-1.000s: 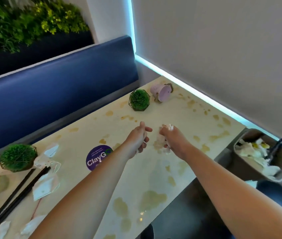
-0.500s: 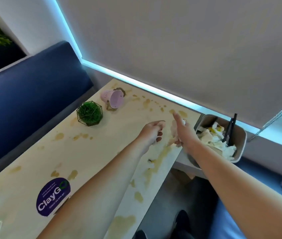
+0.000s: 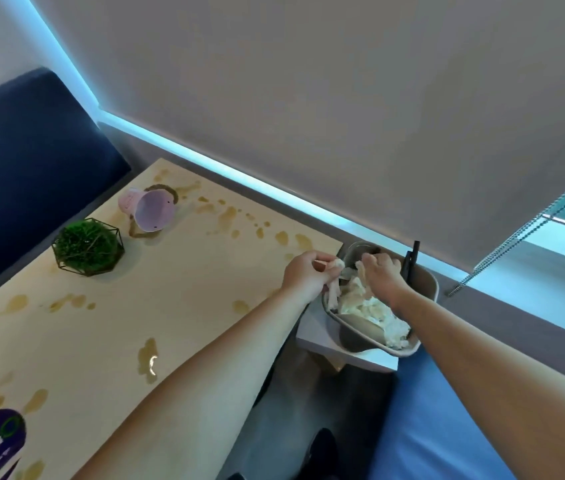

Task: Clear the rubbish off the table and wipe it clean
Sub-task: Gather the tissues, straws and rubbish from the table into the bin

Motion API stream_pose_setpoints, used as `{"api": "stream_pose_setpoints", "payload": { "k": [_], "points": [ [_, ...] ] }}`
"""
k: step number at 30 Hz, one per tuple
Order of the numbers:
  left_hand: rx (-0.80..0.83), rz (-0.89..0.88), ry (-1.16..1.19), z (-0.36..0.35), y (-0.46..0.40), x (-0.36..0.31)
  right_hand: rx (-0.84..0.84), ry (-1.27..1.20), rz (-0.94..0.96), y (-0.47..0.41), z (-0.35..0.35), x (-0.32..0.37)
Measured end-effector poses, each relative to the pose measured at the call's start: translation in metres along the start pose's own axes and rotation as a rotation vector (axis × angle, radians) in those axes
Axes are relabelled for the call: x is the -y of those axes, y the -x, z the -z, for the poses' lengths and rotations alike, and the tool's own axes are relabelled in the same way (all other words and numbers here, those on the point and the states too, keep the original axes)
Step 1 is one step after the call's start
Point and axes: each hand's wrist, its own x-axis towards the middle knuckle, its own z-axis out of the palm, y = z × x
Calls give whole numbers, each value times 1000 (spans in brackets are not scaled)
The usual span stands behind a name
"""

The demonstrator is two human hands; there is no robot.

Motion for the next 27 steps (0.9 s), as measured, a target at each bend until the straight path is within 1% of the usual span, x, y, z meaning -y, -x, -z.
{"api": "stream_pose_setpoints", "payload": {
  "k": [5, 9, 12, 15, 17, 19, 22, 25, 27],
  "points": [
    [18, 50, -30, -28, -20, 11, 18, 147, 45, -22, 14, -24],
    [-2, 64, -65, -39, -25, 15, 37, 239, 49, -25, 20, -34],
    [-19, 83, -60, -43, -27, 17, 16, 342, 138, -22, 26, -34],
    [-32, 112, -3, -49, -29, 14, 28, 334, 250, -19, 26, -33],
    [-44, 141, 64, -52, -29, 11, 52, 371, 299, -17, 24, -33],
    [-32, 160, 131, -56, -33, 9, 34, 434, 351, -18, 24, -33],
    [6, 183, 173, -58, -33, 8, 9, 416, 364, -22, 27, -33],
    [13, 173, 146, -56, -35, 7, -44, 379, 366, -30, 31, -32],
    [2, 154, 97, -52, -36, 5, -101, 397, 379, -37, 35, -29]
  ]
}}
